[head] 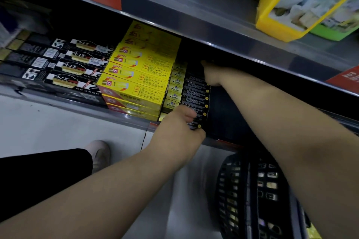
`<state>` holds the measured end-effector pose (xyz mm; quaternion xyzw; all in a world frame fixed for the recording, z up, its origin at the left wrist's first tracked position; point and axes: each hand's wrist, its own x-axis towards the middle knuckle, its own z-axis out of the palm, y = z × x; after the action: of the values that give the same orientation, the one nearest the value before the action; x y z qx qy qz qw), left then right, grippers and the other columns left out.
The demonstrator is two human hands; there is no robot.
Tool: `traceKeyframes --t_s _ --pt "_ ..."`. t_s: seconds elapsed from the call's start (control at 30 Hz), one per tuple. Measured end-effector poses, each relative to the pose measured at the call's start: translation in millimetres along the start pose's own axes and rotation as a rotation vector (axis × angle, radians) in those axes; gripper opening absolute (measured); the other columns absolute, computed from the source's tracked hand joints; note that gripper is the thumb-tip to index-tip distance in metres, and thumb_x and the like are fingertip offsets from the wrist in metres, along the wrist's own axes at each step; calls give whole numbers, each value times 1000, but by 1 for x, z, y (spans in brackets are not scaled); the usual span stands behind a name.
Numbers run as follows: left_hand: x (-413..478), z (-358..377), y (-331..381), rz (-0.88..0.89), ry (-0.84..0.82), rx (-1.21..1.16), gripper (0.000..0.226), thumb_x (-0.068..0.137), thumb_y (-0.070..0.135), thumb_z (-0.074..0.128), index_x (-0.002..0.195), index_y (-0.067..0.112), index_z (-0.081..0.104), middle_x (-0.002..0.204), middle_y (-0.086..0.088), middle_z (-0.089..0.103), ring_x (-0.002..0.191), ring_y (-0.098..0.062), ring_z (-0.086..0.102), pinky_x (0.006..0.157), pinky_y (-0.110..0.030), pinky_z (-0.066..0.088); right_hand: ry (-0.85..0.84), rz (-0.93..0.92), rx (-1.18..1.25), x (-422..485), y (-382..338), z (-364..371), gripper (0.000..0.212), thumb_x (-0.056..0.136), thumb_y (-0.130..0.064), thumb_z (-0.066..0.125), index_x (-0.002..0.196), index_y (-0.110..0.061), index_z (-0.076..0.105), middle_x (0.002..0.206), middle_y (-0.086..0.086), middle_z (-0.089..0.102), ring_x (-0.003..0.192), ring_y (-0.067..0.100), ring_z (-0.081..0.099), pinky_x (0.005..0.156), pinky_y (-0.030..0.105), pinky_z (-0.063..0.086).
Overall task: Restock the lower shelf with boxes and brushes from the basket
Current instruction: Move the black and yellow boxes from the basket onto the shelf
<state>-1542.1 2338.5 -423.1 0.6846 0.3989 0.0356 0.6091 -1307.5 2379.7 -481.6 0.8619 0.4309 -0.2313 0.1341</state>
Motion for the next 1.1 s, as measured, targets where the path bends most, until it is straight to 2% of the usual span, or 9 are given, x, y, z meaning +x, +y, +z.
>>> traceKeyframes --t_s 0.13,0.23,0.4,0.5,0.67,0.83,0.9,1.0,1.1 --pt "-5 1 6 45 -12 24 33 82 12 62 113 17 54 109 5 56 99 -11 55 77 -20 40 12 -113 138 -66 -16 -35 46 92 -19 56 136 -13 43 134 10 50 118 24 50 95 28 40" --pt "-4 -7 10 65 -9 53 25 83 9 61 106 16 54 101 2 57 87 -13 55 69 -21 44 -4 -155 197 -133 -30 -50 40 90 -26 60 128 -17 51 130 5 53 117 20 51 101 32 41" --pt "2 -37 9 150 -60 424 18 82 10 62 97 16 54 89 -1 61 79 -22 58 73 -33 48 35 -32 220 -223 -68 -33 36 94 -15 49 130 -7 45 133 11 46 117 27 50 86 28 41" --pt "-1 -48 2 216 -156 754 26 83 15 61 108 20 57 108 -2 65 97 -23 60 83 -34 49 75 14 401 -249 -113 9 44 93 -5 41 135 -2 31 135 16 36 123 32 40 92 34 36" --pt "-6 -61 -21 205 -253 1077 27 91 23 52 118 23 55 120 -4 60 109 -23 56 89 -32 46 17 149 710 -221 -162 89 51 90 -4 38 139 -4 23 138 13 33 127 29 35 98 38 37" --pt "-9 -69 -32 195 -321 1026 38 90 33 57 126 23 50 123 0 59 107 -20 56 89 -34 47 -35 385 1028 -160 -144 178 47 90 -6 44 136 -8 35 138 12 37 124 29 42 98 34 40" --pt "-10 -72 -34 223 -321 977 37 90 34 56 125 25 50 120 3 58 101 -16 54 87 -31 46 -2 479 1038 -142 -134 213 42 90 -6 44 132 -11 42 134 12 43 115 27 48 91 31 42" --pt "-14 -74 -38 244 -326 977 35 91 35 54 124 27 50 118 6 58 101 -13 52 83 -26 43 63 696 1191 -120 -118 246 26 95 -22 40 115 -18 55 119 12 57 93 23 52 79 29 42" --pt "-14 -78 -43 221 -321 966 34 90 35 54 123 29 49 116 8 58 102 -13 54 84 -26 44 -32 552 849 -98 -106 275 31 96 -24 40 124 -23 52 122 9 55 107 25 51 91 34 42"
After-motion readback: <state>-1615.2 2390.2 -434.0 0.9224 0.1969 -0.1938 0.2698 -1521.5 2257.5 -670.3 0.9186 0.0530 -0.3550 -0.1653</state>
